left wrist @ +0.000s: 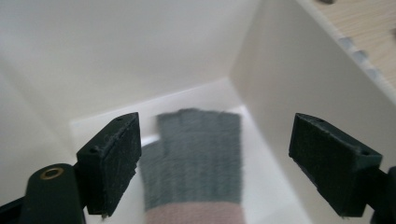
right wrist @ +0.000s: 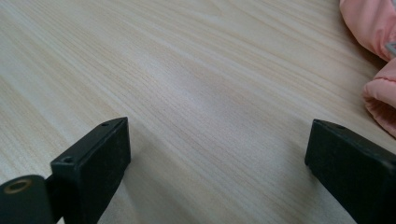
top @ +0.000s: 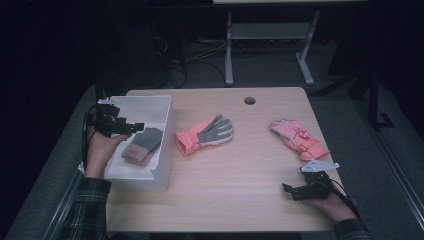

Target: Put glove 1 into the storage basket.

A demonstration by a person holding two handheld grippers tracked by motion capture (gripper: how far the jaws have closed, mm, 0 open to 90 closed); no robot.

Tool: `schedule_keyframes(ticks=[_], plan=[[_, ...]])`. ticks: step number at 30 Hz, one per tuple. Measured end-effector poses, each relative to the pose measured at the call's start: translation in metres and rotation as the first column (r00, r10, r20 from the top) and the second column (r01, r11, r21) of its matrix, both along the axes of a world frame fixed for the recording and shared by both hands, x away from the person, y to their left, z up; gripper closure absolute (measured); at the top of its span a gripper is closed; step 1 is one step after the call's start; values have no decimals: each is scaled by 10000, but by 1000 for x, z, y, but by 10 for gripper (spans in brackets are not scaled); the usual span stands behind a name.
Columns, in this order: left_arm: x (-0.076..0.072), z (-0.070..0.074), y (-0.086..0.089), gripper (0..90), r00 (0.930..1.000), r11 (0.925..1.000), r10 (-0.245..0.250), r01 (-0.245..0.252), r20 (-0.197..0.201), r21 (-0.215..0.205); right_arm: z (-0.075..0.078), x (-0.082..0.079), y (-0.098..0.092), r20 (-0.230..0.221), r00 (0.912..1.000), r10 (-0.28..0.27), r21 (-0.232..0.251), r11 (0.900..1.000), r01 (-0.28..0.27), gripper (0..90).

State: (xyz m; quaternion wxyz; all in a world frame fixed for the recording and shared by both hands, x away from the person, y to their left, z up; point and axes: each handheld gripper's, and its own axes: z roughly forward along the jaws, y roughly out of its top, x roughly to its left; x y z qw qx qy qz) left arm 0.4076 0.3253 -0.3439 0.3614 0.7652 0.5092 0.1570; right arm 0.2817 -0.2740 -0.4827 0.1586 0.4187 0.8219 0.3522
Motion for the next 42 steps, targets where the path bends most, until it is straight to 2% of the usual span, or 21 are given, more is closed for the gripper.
schedule_keyframes(ticks=[7,11,14,17,21,26,33,34,37,42], plan=[[-6,23,-17,154,9956,9968,-774,783,523,-157,0,0,0,1,10000,2,0,10000,-2,62],[-8,34,-32,154,9870,9881,-1419,1457,755,-483,0,0,0,0,10000,2,0,10000,-2,62],[-9,40,-45,154,9762,9766,-1973,2037,898,-686,0,0,0,-2,10000,0,4,10000,0,62],[-10,44,-59,142,9662,9677,-2403,2460,935,-546,0,0,0,3,10000,4,0,10000,-4,62],[-12,45,-75,132,9562,9580,-2759,2818,979,-524,0,0,0,2,10000,4,-2,10000,-4,62],[-16,46,-95,130,9359,9370,-3371,3441,1017,-600,0,0,0,3,10000,1,2,10000,-1,62],[-26,39,-126,131,9092,9086,-4023,4109,1074,-754,0,0,0,3,10000,1,3,10000,-1,62],[-27,38,-130,131,9033,9025,-4159,4241,1051,-746,0,0,0,5,10000,1,0,10000,-1,62],[-32,34,-143,131,8950,8939,-4337,4419,1040,-753,0,0,0,3,10000,-1,4,10000,1,62],[-39,29,-163,131,8753,8752,-4717,4795,1064,-641,0,0,0,5,10000,5,-1,10000,-5,62]])
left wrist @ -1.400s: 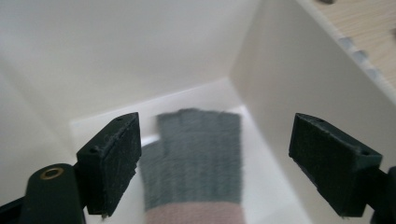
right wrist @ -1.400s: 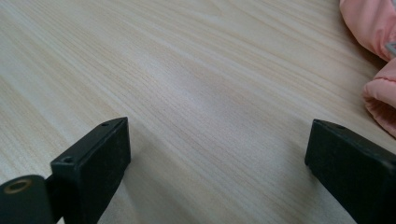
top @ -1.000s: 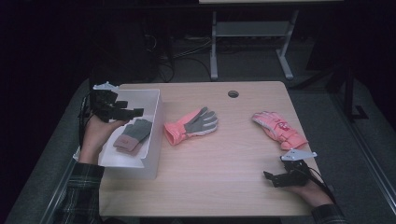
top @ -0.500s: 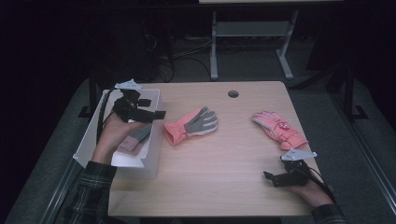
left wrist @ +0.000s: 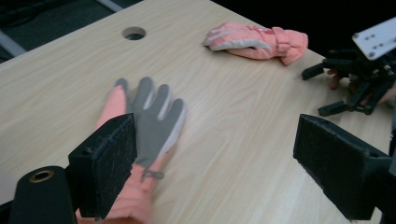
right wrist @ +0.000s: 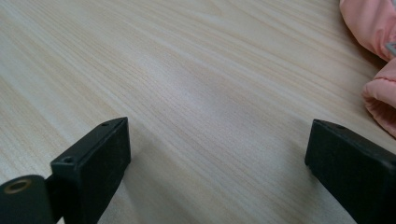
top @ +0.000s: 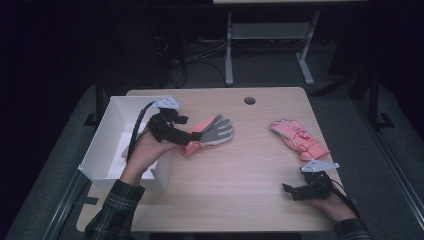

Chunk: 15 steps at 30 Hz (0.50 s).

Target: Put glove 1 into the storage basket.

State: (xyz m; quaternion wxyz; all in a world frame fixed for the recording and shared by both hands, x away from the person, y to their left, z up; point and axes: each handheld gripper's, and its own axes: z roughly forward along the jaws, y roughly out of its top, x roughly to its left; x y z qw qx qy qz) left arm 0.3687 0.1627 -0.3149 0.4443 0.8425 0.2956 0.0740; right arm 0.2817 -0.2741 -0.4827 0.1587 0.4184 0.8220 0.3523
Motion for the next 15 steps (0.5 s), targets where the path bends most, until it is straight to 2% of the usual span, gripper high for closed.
schedule_keyframes(ticks=[11,13,14,15], plan=[[-16,-24,-31,132,9980,9975,-625,623,60,324,0,0,0,7,10000,2,-3,10000,-2,62],[-18,-29,-34,134,9976,9964,-657,643,234,553,0,0,0,7,10000,2,-5,10000,-2,62],[-21,-29,-36,134,9971,9942,-643,605,397,884,0,0,0,10,10000,5,-17,10000,-5,62],[-23,-29,-37,134,9961,9931,-663,602,577,1009,0,0,0,8,10000,2,-7,10000,-2,62]])
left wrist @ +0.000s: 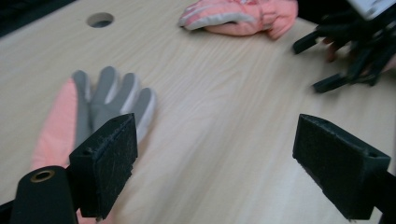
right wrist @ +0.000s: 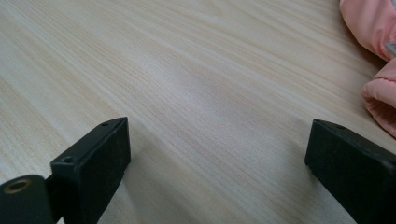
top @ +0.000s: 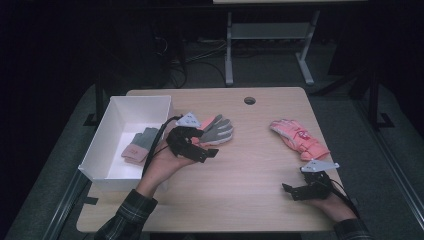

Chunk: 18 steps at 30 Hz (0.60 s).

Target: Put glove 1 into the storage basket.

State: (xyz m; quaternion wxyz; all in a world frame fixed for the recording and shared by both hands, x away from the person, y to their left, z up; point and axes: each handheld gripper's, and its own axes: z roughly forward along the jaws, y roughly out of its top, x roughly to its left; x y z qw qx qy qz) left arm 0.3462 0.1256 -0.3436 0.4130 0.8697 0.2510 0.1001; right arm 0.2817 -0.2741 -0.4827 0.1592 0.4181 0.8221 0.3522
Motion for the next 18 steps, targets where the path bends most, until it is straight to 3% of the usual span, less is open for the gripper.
schedule_keyframes(ticks=[2,7,18], plan=[[-3,0,-2,134,10000,9994,-39,36,-70,-356,0,0,0,-2,10000,-6,-2,10000,6,60],[-8,-8,-9,134,9994,9990,-266,258,-211,-364,0,0,0,-11,10000,-31,1,10000,31,58],[-26,-50,-22,135,9973,9984,-540,548,-495,157,0,0,0,-25,9999,-99,-42,9999,99,46]])
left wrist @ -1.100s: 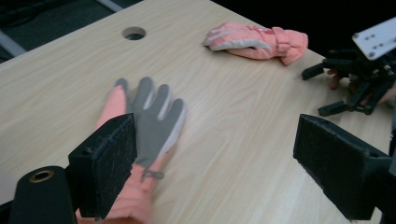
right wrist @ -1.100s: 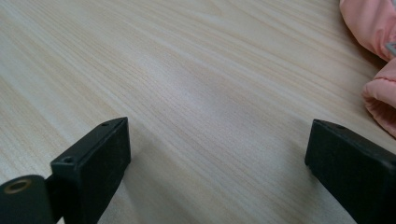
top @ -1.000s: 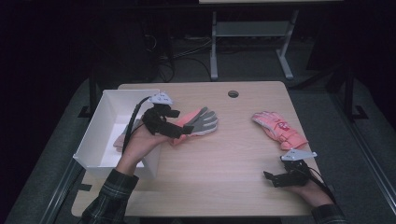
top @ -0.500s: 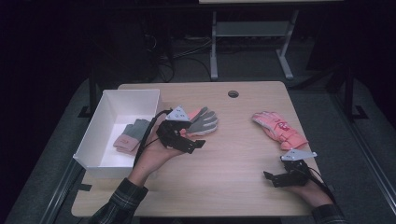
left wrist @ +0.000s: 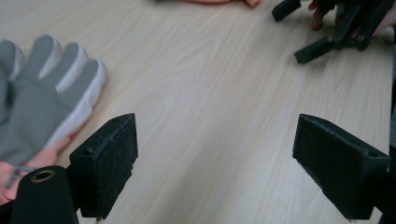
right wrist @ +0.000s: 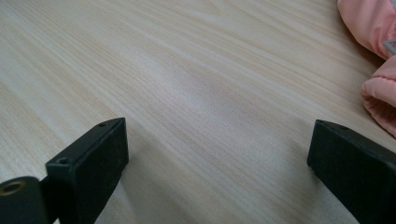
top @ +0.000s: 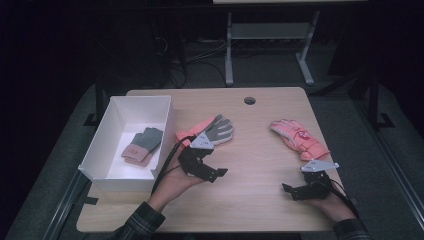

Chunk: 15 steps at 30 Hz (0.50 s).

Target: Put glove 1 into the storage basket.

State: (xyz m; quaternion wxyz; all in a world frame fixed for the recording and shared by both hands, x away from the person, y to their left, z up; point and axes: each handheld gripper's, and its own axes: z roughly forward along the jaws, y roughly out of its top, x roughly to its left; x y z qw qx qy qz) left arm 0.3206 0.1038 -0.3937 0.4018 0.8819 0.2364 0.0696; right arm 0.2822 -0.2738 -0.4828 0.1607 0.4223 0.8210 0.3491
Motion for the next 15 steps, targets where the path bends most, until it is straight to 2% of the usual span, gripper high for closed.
schedule_keyframes(ticks=[2,7,10,13,15], plan=[[-1,-7,1,136,9997,9997,204,-206,129,142,0,0,0,0,10000,1,-2,10000,-1,46],[9,-19,2,141,9984,9979,570,-569,-29,293,0,0,0,3,10000,5,-6,10000,-5,45],[16,-22,0,154,9975,9964,707,-708,46,469,0,0,0,2,10000,2,-3,10000,-2,45],[24,-21,-2,212,9948,9942,1014,-1016,76,361,0,0,0,3,10000,5,-4,10000,-5,45],[30,-20,-3,242,9917,9910,1265,-1274,245,401,0,0,0,3,10000,4,-3,10000,-4,45]])
